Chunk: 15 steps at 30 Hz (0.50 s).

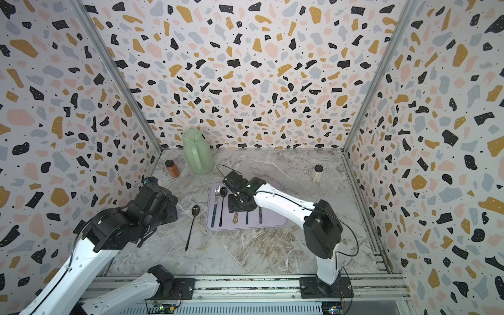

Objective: Set the spoon and fork side by side
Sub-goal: Pick up the spoon from the center of the board.

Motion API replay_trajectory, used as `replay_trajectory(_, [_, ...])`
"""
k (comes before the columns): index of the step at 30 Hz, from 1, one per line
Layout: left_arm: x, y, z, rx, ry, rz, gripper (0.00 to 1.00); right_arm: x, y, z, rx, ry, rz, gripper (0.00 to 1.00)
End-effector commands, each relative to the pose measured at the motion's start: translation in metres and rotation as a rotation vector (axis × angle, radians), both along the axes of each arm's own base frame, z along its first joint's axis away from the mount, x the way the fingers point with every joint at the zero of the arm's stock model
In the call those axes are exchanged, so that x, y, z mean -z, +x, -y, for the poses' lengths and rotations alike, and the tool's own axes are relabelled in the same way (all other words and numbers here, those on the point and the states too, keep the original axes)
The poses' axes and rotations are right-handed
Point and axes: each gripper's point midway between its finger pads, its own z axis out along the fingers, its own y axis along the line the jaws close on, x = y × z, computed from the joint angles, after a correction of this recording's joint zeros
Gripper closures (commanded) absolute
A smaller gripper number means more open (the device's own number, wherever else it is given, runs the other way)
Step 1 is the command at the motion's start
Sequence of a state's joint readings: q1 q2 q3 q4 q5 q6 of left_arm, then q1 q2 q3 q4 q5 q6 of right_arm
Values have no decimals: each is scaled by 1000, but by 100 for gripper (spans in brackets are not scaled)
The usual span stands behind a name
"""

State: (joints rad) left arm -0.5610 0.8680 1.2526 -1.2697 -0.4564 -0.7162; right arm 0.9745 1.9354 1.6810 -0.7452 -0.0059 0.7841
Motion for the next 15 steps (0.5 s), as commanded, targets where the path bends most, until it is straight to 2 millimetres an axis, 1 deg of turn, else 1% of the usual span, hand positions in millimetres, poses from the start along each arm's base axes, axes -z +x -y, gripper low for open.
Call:
replay_trajectory(1, [2,-26,-33,-46,105,-46,62,-8,-1,-29,-2,-11,42,46])
replay_trajectory(3, [-7,-34,-45,-68,114,-23,63,-1,-3,-51,-24,-12,57,46])
replay_trajectory(4, [-12,-38,-49,-76,119,-11,63,6,-14,-66,-56,-16,58,46])
replay_trajectory(8, [-28,-47,-59,-88,126,36,63,25,-30,-110,-121,-1,81,46])
replay_trajectory(9, [-30,-49,-61,-91,126,43,63,28,-32,-118,-130,-1,85,46])
replay_trajectory(11, [-33,-50,-61,-87,120,56,63,35,-41,-135,-159,-1,85,46])
replay_trajectory(15, [-32,-49,-52,-48,76,65,64,50,-53,-160,-200,-17,109,46])
